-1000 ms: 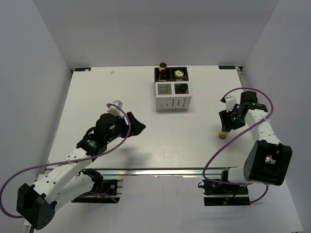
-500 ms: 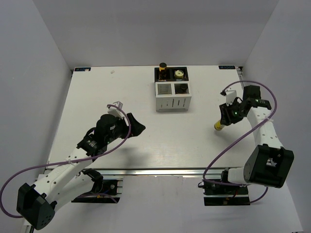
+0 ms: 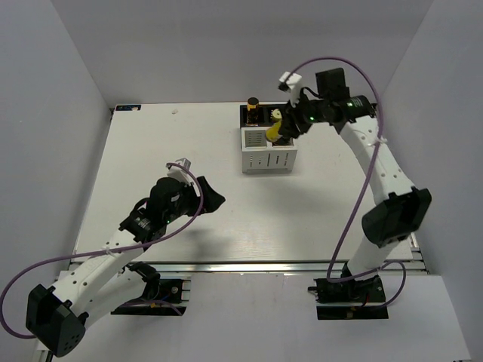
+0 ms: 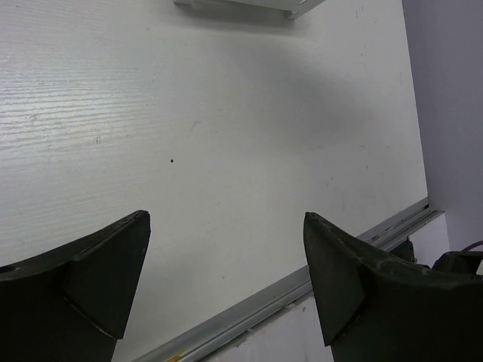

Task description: Organize the condiment bottles

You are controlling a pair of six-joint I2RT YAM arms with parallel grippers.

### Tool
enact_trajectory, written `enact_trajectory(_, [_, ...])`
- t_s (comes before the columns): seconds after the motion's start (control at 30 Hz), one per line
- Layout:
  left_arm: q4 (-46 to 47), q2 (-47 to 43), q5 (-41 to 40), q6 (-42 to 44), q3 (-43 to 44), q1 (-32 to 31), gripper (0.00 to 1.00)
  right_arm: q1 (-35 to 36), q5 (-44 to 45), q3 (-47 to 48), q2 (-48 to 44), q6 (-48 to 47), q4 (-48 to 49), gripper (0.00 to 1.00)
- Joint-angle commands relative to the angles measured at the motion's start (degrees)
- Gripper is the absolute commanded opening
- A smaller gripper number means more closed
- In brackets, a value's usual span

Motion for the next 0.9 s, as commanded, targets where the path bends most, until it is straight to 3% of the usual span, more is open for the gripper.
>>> enact_trajectory(0.0, [-1.0, -1.8, -1.2, -0.1, 2.0, -0.2, 0.92, 3.1, -1.0, 8.8, 6.0, 2.6, 3.1, 0.0])
enact_trajectory(0.23, [-3.5, -2.9, -2.7, -0.5, 2.6, -0.2, 0.92, 7.3, 3.8, 18.9, 16.9, 2.6, 5.4, 0.0])
enact_trajectory(0.87, [-1.7, -0.1, -2.6, 0.1, 2.5, -0.2, 0.92, 8.8, 9.6, 19.0, 26.6, -4.3, 3.6, 0.0])
